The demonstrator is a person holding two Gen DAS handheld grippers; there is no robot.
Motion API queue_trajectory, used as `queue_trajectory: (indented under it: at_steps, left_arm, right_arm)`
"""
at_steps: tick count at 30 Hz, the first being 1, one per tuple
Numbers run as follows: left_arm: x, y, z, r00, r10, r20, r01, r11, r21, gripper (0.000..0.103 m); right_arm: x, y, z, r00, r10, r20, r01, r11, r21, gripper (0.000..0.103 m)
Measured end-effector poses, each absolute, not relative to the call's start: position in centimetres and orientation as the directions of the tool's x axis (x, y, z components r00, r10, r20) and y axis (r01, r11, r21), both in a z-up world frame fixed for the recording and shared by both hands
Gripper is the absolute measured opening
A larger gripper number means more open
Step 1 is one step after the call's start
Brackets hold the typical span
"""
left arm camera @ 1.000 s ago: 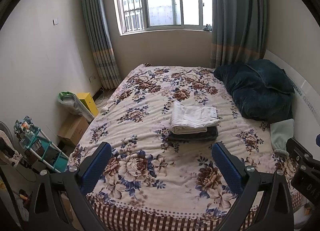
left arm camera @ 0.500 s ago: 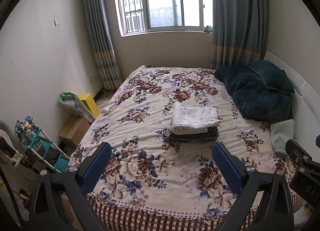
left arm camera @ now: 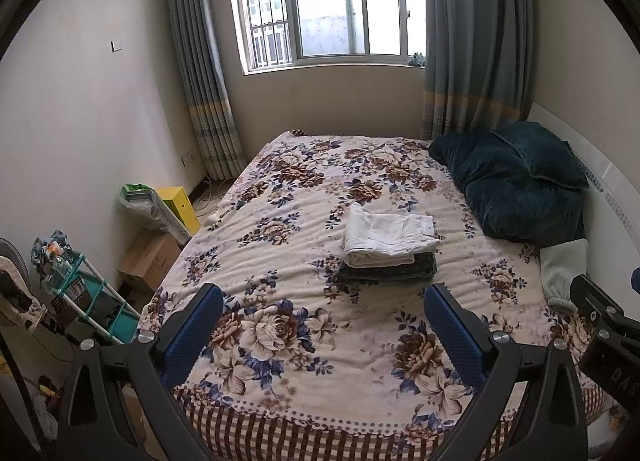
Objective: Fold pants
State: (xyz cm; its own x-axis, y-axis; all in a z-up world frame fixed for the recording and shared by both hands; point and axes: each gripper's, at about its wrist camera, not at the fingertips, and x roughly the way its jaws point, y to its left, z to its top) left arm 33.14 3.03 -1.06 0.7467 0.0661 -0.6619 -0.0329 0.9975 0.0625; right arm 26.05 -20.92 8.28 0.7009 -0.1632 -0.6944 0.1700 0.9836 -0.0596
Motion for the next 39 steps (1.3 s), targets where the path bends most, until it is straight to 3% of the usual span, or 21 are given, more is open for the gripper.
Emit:
queue_trajectory:
  at_steps: [39]
  left_arm:
    - [31.8, 2.1, -0.4, 0.764, 0.058, -0.643, -0.036, 0.998, 0.046, 0.103]
  right_arm:
    - [25.0, -20.8, 9.3, 0.721, -0.133, -0.680, 0.134, 0.990, -0.052, 0.102]
